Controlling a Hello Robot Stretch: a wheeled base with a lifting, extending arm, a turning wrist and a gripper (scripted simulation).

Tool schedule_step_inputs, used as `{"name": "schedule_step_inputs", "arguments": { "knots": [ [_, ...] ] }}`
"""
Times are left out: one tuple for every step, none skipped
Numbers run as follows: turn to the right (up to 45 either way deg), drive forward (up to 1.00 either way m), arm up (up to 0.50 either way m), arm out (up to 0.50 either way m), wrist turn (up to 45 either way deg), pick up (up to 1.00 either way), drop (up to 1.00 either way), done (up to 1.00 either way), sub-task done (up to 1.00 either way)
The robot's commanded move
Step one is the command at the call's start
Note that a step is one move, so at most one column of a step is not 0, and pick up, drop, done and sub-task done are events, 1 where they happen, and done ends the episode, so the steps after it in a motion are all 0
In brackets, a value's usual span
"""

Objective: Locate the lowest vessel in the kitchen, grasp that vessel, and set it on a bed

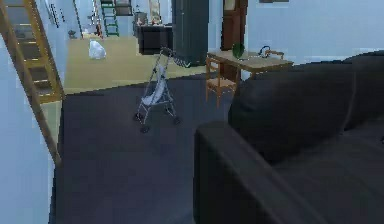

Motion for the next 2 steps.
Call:
{"name": "schedule_step_inputs", "arguments": {
  "knots": [
    [-27.0,0.00,0.00,0.00,0.0,0.00,0.00,0.00,0.00],
    [0.0,0.30,0.00,0.00,0.0,0.00,0.00,0.00,0.00]
  ]
}}
